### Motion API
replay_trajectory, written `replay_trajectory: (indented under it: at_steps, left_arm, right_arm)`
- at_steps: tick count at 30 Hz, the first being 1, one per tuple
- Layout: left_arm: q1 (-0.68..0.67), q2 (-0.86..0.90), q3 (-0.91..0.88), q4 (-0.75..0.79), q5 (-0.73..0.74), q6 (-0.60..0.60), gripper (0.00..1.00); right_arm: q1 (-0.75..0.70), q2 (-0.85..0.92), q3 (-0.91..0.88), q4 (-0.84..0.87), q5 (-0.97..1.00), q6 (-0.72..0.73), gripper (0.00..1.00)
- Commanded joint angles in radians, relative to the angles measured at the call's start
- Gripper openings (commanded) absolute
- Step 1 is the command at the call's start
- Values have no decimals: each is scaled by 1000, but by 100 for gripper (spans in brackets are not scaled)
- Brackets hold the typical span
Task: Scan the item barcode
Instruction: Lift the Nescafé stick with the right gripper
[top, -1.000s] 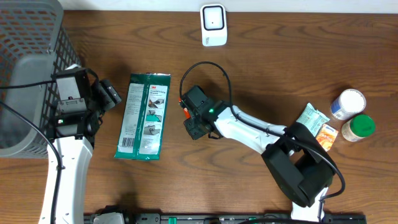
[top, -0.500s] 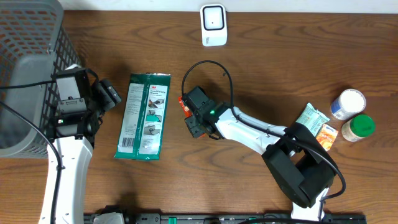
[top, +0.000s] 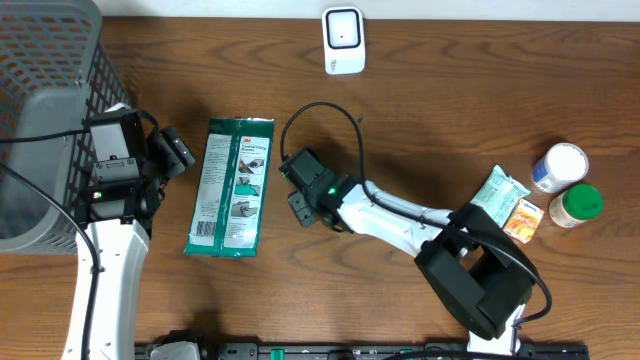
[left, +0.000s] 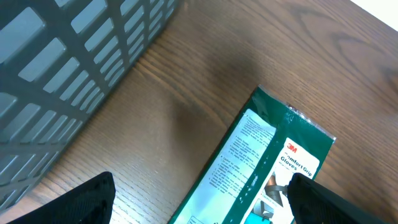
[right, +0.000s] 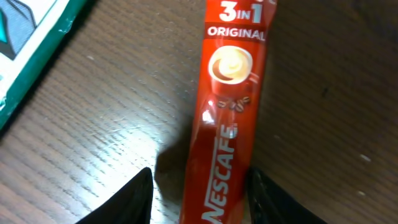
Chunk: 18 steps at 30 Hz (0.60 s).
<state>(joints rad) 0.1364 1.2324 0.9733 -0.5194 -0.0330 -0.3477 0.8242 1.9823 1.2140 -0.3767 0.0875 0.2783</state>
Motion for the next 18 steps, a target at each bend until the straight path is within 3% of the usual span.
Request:
replay_trajectory:
  at_steps: [1, 11, 13, 15, 18]
  left_arm:
    - [3, -9, 26, 0, -12, -6, 88]
    - [3, -9, 26, 0, -12, -6, 88]
    - [3, -9, 26, 0, -12, -6, 89]
    - [3, -9, 26, 0, -12, -6, 88]
    - [3, -9, 26, 0, -12, -6, 88]
  right_arm:
    - [1, 2, -12, 0, 43, 13, 43]
    - [2, 40, -35, 49, 43, 13, 41]
    - [2, 40, -35, 53, 43, 13, 32]
    - [2, 39, -34, 52, 43, 13, 3]
    - [2, 19, -26, 34, 42, 13, 1]
